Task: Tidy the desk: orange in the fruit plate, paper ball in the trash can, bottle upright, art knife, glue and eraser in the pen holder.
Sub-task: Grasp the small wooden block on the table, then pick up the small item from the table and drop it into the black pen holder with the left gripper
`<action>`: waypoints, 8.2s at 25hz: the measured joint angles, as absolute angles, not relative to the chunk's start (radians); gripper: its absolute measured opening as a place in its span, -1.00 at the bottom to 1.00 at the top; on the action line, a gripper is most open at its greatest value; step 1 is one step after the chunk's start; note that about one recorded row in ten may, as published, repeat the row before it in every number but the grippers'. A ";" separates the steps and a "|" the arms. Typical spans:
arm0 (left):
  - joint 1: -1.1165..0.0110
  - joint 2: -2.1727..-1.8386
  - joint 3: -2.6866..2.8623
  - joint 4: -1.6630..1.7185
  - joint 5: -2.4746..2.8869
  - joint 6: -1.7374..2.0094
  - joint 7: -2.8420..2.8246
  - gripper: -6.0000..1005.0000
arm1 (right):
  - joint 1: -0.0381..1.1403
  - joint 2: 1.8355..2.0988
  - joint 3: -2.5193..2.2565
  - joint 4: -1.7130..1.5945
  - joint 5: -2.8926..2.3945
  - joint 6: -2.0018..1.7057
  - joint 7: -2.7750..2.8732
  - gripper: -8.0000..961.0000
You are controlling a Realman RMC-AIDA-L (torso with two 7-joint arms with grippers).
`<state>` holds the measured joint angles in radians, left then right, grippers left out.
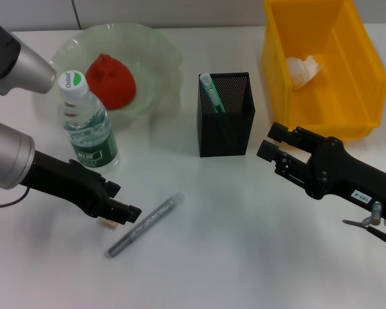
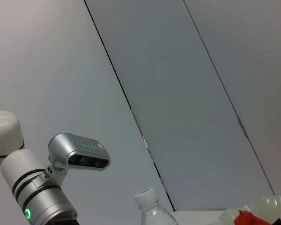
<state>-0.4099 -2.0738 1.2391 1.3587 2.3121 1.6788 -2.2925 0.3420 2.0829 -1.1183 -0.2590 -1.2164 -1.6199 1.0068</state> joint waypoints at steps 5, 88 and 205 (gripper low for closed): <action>-0.438 -2.074 1.256 1.307 2.342 1.642 -2.299 0.28 | 0.361 2.085 -1.118 -0.257 -1.213 -1.588 1.006 0.07; -0.535 -2.074 1.430 1.212 2.546 1.558 -2.239 -0.14 | 0.424 2.088 -1.104 -0.215 -1.209 -1.487 1.014 0.07; -0.563 -2.080 1.678 1.267 2.181 0.942 -2.155 -0.18 | 0.385 2.088 -1.063 -0.127 -1.216 -1.482 1.019 0.07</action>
